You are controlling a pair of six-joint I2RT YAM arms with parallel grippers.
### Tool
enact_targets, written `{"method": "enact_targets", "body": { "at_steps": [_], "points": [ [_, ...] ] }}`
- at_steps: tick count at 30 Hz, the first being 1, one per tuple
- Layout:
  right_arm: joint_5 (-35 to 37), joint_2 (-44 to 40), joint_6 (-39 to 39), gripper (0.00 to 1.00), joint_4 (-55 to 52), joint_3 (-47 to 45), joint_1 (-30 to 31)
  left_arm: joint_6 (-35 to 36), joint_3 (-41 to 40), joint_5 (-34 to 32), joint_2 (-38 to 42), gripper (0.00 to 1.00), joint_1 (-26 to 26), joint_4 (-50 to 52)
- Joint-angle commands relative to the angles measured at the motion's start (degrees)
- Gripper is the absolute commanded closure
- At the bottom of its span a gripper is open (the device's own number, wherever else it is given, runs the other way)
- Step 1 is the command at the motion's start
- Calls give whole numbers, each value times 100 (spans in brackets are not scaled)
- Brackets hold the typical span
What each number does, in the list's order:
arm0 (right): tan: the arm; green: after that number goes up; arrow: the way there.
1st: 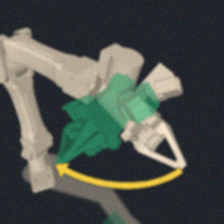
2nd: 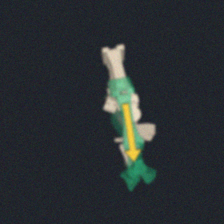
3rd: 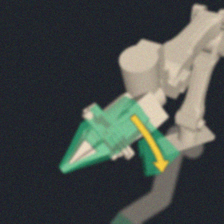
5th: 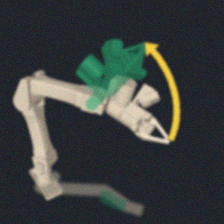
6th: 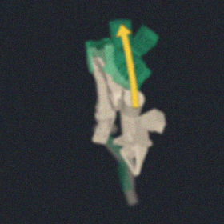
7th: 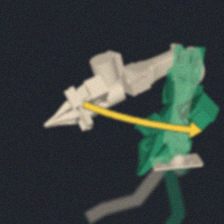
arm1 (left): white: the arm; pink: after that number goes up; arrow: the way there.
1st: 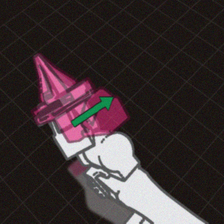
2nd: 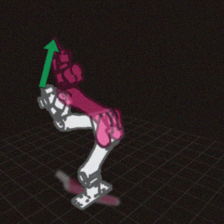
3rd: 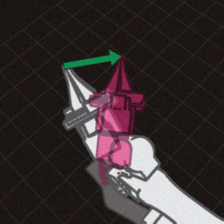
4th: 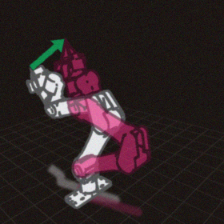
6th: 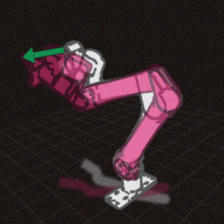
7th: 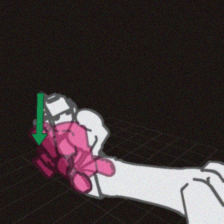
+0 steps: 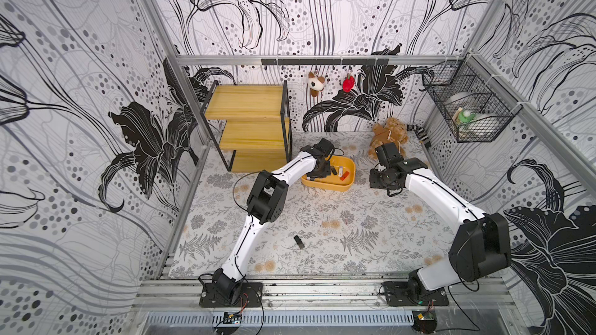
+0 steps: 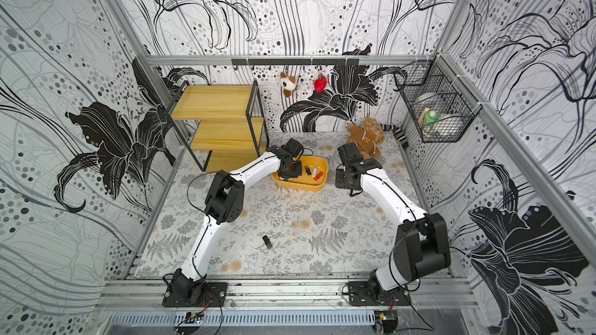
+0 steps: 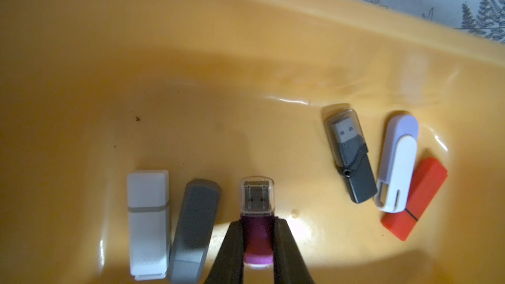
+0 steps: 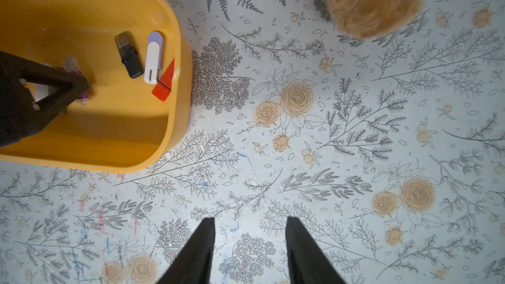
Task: Put the usb flash drive into the storage box
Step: Place the USB flash in the storage box, then pick up the USB flash from the center of the board.
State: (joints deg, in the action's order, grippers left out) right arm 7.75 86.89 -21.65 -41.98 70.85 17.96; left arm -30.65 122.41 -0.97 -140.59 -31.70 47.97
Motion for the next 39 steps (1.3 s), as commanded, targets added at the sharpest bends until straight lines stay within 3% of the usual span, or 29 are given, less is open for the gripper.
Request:
{"method": "enact_targets", "body": {
  "at_steps": [1, 9, 14, 17, 21, 25, 29, 34, 39],
  "points": [
    [34, -129, -69, 53, -67, -27, -29, 116, 152, 70, -78, 89, 41, -164],
    [43, -155, -67, 53, -106, -48, -29, 139, 169, 71, -133, 69, 40, -121],
    [25, -211, -81, 53, -105, -103, -29, 84, 169, 93, -25, 64, 34, -151],
    [-36, -366, -110, 53, -48, -235, -29, -70, 181, 251, 334, 63, 11, -256],
    [-679, -891, -366, 53, 343, -1061, 22, -294, 65, 75, 1271, 60, -2, -250],
    [-489, -1260, -562, 51, 378, -1629, 761, -351, -366, -241, 2241, 55, 56, 54],
    [-487, -1024, -759, 50, 349, -1612, 1787, -369, -1238, -648, 3253, 53, 59, 341],
    [-307, -157, -1132, 50, 293, -987, 3318, -626, -3182, -962, 4845, 50, 140, 206],
    [-428, 1034, -1151, 50, 260, -19, 4229, -952, -4707, -1045, 6144, 49, 283, 166]
  ]
}}
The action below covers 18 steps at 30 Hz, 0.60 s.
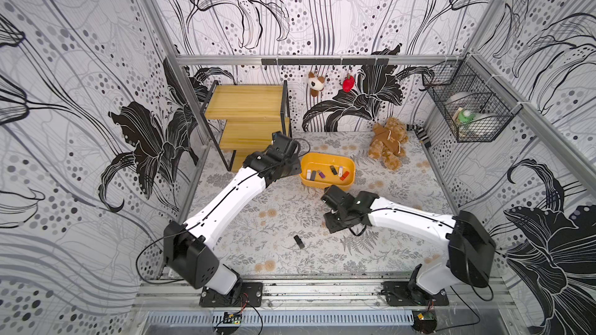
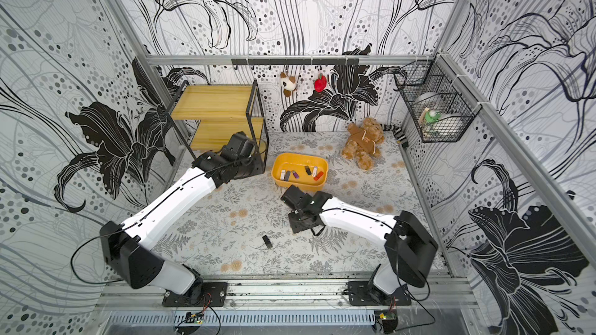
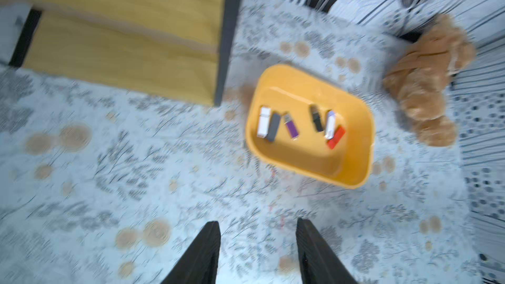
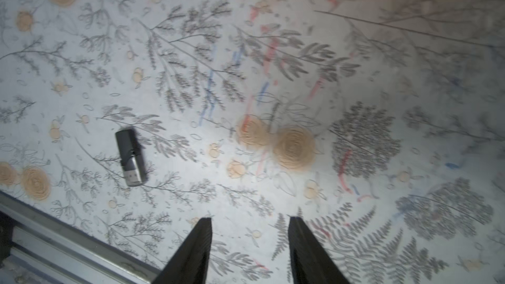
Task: Put the usb flash drive into the storage box
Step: Pick up the USB flash from the center of the board.
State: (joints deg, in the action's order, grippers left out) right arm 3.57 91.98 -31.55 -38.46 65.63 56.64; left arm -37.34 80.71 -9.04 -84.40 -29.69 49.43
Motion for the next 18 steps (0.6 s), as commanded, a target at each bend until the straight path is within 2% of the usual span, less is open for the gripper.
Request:
{"method": "enact_targets", "body": {
  "at_steps": [1, 6, 9, 14, 18],
  "points": [
    [-25, 746, -136, 50, -129, 688, 485, -323, -743, -230, 700, 49, 103, 29],
    [-317, 1589, -11, 50, -158, 1513, 849, -453, -1445, -312, 1398, 45, 277, 392],
    [-427, 1916, 30, 49, -262, 1815, 944, -374, -1672, -177, 1745, 44, 663, 634],
    [-506, 2158, 36, 49, -370, 1873, 1006, -108, -1769, -47, 2171, 41, 1230, 825],
    [-474, 2338, 78, 50, -531, 1917, 1014, 40, -1734, -11, 2174, 40, 1400, 962]
  ]
}}
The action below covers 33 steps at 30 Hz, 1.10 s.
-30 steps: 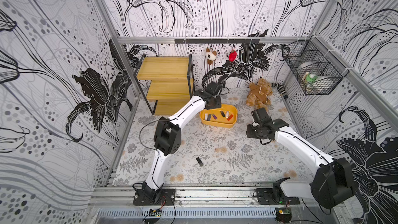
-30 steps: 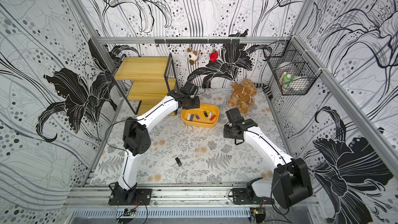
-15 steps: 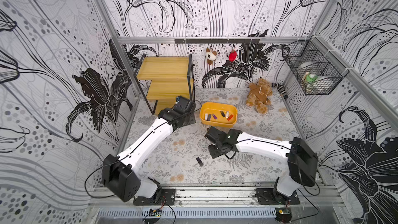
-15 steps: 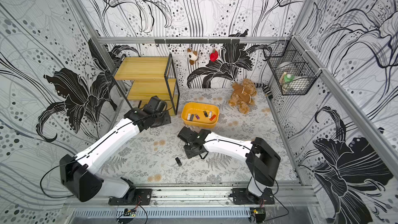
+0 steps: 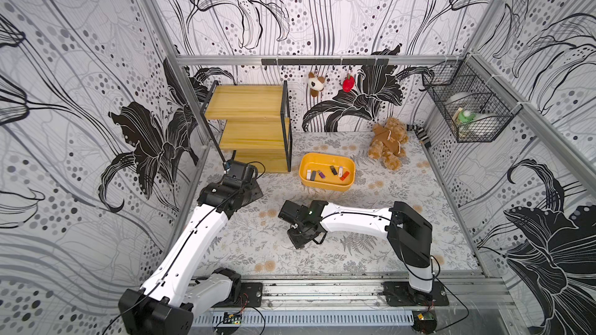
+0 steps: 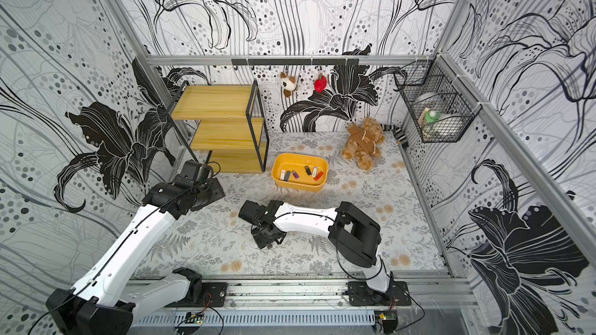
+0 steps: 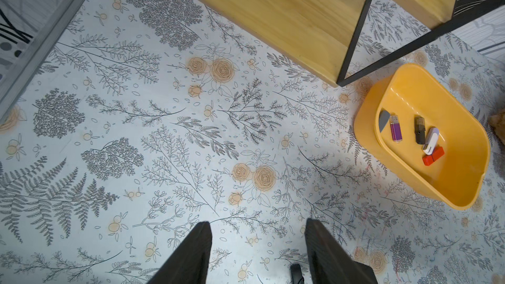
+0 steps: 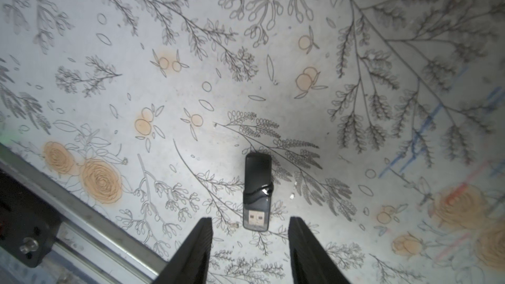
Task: Put the usb flash drive into the storage box
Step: Pick up the USB flash from the center of the board.
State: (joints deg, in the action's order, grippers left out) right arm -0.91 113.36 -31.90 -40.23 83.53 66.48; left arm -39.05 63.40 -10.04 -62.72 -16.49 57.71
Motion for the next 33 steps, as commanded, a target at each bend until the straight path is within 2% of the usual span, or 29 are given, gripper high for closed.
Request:
{"method": "enact_targets", "body": {
  "at_steps": [1, 15, 22, 27, 33],
  "points": [
    [-30, 224, 109, 50, -359, 124, 30, 219, -3, 98, 12, 40, 101, 120],
    [42, 610, 101, 51, -484, 478, 80, 303, -84, 199, -41, 40, 201, 23],
    [96, 747, 40, 54, -551, 506, 83, 340, -130, 213, -28, 40, 225, 21],
    [123, 749, 6, 62, -557, 417, 86, 345, -186, 236, -23, 40, 232, -15],
    [176, 837, 16, 78, -640, 439, 93, 365, -205, 257, -33, 39, 242, -54]
  ]
}}
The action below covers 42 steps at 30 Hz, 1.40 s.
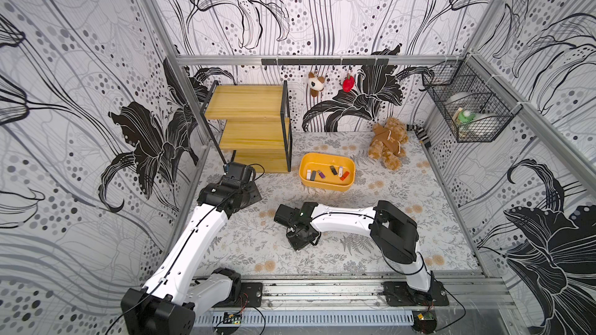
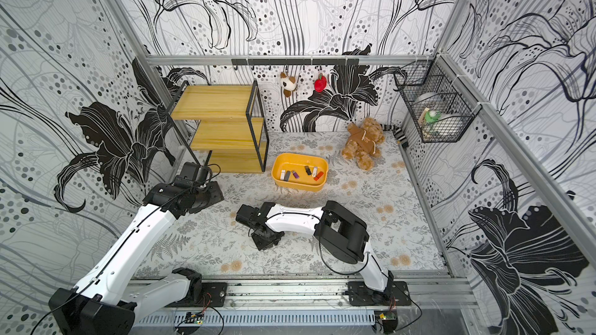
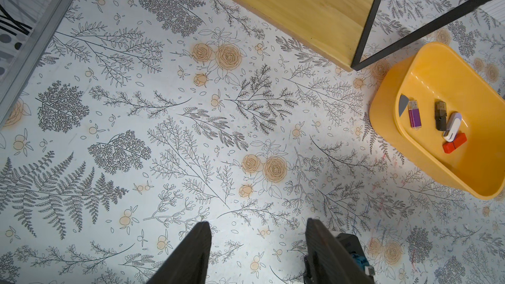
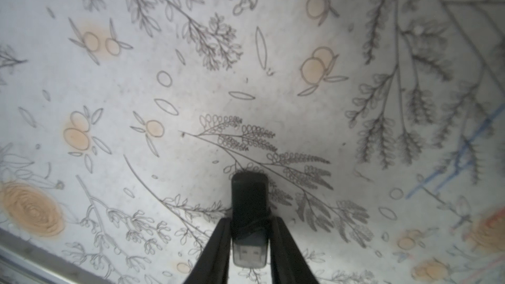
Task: Put the usb flash drive into the storage box
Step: Pick up the USB flash from the center of the board, then place the USB flash in the storage box.
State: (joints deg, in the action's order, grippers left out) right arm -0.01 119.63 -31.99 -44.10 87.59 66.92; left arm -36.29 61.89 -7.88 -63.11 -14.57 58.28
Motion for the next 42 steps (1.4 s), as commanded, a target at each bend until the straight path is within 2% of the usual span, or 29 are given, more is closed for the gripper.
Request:
{"method": "enact_targets", "body": {
  "at_steps": [1, 4, 5, 14, 22, 34, 42],
  "points": [
    [102, 234, 19, 83, -270, 53, 49, 86, -63, 45, -8, 40, 43, -115],
    [183, 231, 5, 98, -334, 100, 45, 105, -74, 47, -21, 40, 43, -126],
    [223, 185, 2, 100, -352, 110, 47, 113, -75, 58, -25, 39, 44, -132],
    [863, -616, 31, 100, -836, 478, -281, 131, -131, 119, -103, 40, 59, -229],
    [1197, -1194, 593, 100, -1195, 1164, -1412, 156, -251, 180, -164, 40, 58, -362],
    [1502, 122, 1850, 100, -1056, 2637, -2845, 131, -431, 296, -261, 39, 57, -546],
    [1434, 1081, 2186, 100, -1024, 3440, -3249, 156, -410, 324, -377, 40, 59, -609]
  ]
}}
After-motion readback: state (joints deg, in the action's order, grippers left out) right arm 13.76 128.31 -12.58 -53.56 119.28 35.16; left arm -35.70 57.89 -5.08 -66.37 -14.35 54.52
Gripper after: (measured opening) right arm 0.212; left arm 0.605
